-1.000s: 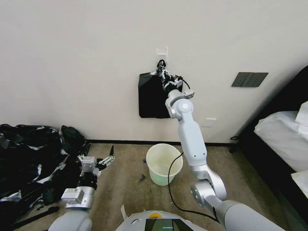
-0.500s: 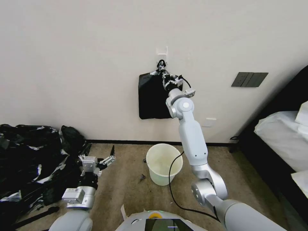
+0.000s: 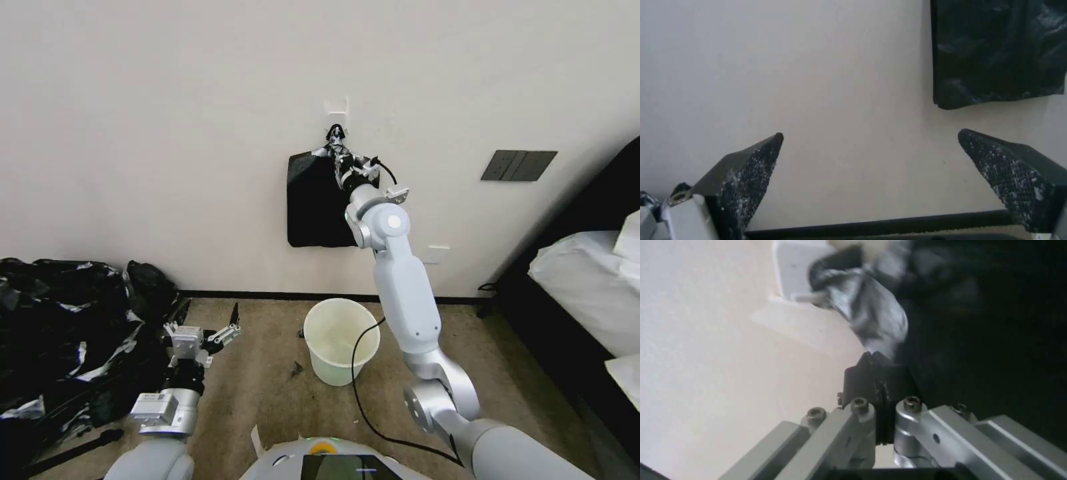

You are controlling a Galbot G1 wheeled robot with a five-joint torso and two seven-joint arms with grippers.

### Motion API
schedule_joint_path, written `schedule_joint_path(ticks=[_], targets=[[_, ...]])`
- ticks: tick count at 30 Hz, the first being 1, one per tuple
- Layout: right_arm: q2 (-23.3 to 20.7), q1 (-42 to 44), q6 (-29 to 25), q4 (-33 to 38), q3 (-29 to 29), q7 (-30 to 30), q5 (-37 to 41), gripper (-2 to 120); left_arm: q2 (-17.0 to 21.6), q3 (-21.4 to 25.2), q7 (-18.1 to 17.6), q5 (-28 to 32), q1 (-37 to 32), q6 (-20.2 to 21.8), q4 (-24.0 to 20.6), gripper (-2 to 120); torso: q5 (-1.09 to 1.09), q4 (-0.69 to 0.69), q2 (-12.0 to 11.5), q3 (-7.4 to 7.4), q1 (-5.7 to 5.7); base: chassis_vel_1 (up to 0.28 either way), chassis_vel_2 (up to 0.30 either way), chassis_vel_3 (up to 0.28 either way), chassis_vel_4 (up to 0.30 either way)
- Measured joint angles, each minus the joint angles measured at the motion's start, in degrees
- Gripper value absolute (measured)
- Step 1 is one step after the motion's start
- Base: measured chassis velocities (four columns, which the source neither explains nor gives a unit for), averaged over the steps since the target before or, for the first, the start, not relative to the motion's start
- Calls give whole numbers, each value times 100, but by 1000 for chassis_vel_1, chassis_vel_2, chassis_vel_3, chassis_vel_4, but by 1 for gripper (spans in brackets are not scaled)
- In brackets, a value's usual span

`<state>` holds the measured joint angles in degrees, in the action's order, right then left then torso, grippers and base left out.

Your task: Place a trash bag onto the trash bin.

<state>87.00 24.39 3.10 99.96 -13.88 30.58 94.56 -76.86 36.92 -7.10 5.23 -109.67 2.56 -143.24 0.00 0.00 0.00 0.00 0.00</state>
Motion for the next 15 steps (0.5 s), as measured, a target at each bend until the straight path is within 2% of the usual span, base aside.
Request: schedule_joint_path(ticks=[8, 10, 12, 15], targets=[[-237, 345, 81, 283, 47, -141, -158, 0, -11, -14, 69, -35, -26, -13, 0, 100, 0, 0, 0, 0, 0, 0, 0, 0, 0], [-256, 310, 185, 240, 48, -383, -510, 8, -13, -21, 75, -54, -42, -14, 0, 100, 0, -1, 0, 0, 0, 0, 0, 0, 0], [-249, 260, 222, 217, 47, -418, -542, 11, -15, -23, 76, -60, -51, -15, 0, 100, 0, -1, 0, 0, 0, 0, 0, 0, 0], [-113, 64, 242, 43, 45, -444, -631, 24, -16, -23, 79, -79, -77, -34, 0, 100, -1, 1, 1, 0, 0, 0, 0, 0, 0]])
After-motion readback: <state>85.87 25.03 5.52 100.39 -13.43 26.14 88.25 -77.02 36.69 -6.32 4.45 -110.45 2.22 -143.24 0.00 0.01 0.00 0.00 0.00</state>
